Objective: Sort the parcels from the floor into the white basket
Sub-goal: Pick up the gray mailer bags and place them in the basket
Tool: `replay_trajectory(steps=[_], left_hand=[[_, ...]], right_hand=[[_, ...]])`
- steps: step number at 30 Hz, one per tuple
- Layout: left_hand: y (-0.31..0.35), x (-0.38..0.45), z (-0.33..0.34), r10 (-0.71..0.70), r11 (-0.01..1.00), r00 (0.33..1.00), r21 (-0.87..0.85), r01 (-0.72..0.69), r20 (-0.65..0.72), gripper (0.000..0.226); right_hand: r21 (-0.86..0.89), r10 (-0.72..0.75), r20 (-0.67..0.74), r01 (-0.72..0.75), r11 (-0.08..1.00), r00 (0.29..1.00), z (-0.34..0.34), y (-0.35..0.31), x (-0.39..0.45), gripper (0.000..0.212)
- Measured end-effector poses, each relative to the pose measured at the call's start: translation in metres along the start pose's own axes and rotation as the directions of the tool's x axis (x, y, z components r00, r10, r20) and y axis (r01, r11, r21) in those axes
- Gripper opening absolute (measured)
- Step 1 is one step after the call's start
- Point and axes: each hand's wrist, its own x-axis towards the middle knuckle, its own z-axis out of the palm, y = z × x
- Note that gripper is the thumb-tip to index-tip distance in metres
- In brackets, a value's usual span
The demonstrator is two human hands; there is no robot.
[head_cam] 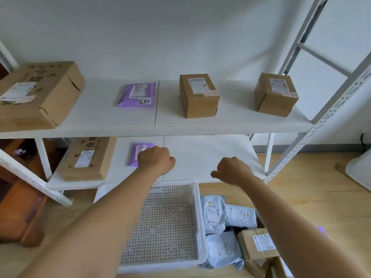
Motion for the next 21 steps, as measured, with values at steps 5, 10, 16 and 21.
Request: replay_trajectory(steps=[5, 10, 16, 21], left_hand=[[0.0, 0.013, 0.066, -0.05, 0.999, 0.999, -0.016, 0.051, 0.02, 0.027], [0.009, 0.031, 0.152, -0.028, 1.0, 0.998, -0.013, 0.028, 0.053, 0.026], [0.018, 0.06, 0.266, 0.018, 1.0, 0.999, 0.005, -0.018, 0.036, 0.022], [0.02, 0.077, 0.359, 0.04, 0.998, 0.998, 0.041, -0.042, 0.05, 0.032]], right_hand=[[-0.049, -0.036, -0.002, 0.035, 0.998, 0.999, 0.052, 0.021, 0.029, 0.029], [-0.034, -0.032, 0.034, 0.034, 0.999, 0.999, 0.132, 0.048, 0.061, 0.032], [-0.033, -0.027, 0.028, 0.028, 0.999, 0.999, 0.23, 0.087, 0.102, 0.039], [-0.054, -0.006, -0.005, 0.006, 0.999, 1.0, 0.306, 0.116, 0.127, 0.046]])
